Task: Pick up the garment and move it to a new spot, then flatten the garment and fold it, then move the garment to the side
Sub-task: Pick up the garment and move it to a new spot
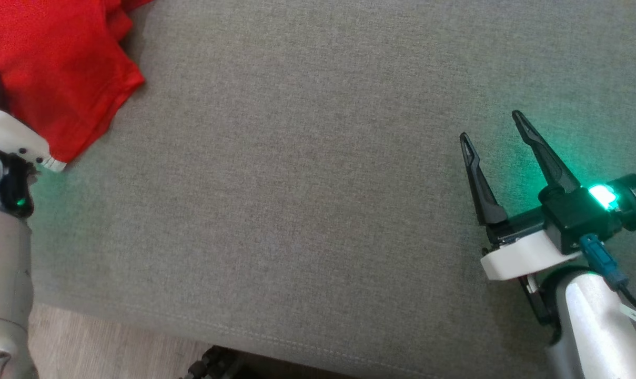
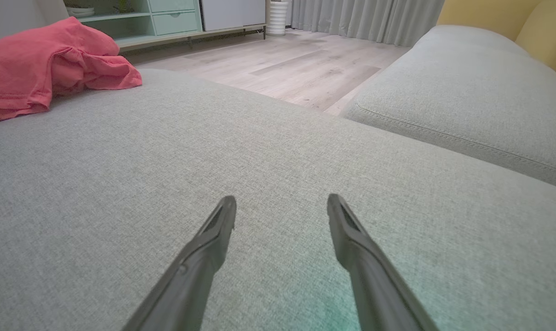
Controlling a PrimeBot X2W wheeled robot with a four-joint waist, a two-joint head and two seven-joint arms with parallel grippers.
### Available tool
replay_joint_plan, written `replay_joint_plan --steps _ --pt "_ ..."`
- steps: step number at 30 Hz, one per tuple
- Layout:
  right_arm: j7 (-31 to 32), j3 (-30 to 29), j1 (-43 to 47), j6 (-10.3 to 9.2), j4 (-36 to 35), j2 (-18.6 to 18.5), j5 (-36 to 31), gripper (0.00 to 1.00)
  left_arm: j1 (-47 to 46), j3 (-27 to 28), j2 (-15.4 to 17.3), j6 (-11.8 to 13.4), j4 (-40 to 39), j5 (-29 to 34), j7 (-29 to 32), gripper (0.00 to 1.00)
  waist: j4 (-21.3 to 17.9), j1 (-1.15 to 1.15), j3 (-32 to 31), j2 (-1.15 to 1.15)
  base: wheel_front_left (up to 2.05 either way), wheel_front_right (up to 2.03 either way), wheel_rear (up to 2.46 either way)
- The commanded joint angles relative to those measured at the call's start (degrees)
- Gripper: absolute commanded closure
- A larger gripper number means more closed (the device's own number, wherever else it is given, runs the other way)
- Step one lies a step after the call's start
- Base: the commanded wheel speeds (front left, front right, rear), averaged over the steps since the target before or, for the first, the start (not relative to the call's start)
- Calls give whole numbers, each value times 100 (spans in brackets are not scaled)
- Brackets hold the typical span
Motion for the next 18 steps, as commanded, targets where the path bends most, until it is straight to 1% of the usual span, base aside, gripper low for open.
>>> replay_joint_plan --steps 1,6,7,11,14,18 --pt "-68 135 -75 44 -154 69 -40 0 -197 95 465 -41 -75 12 -186 100 -3 0 -29 0 0 0 0" --pt "-179 132 -85 44 -3 136 2 0 -399 -89 731 -50 -79 240 -508 100 -51 0 -245 0 0 0 0" --pt "-179 132 -85 44 -3 136 2 0 -399 -89 731 -50 -79 240 -508 100 -51 0 -245 0 0 0 0" --pt "-348 145 -97 44 226 233 79 0 -673 -349 935 -62 -273 472 -623 100 -152 0 -587 0 0 0 0" --pt "-562 155 -93 44 518 338 190 0 -959 -718 1053 -74 -651 687 -557 100 -346 0 -1029 0 0 0 0" --pt "-771 138 -35 44 810 405 324 0 -1152 -1178 1064 -80 -1222 843 -307 100 -634 0 -1513 0 0 0 0"
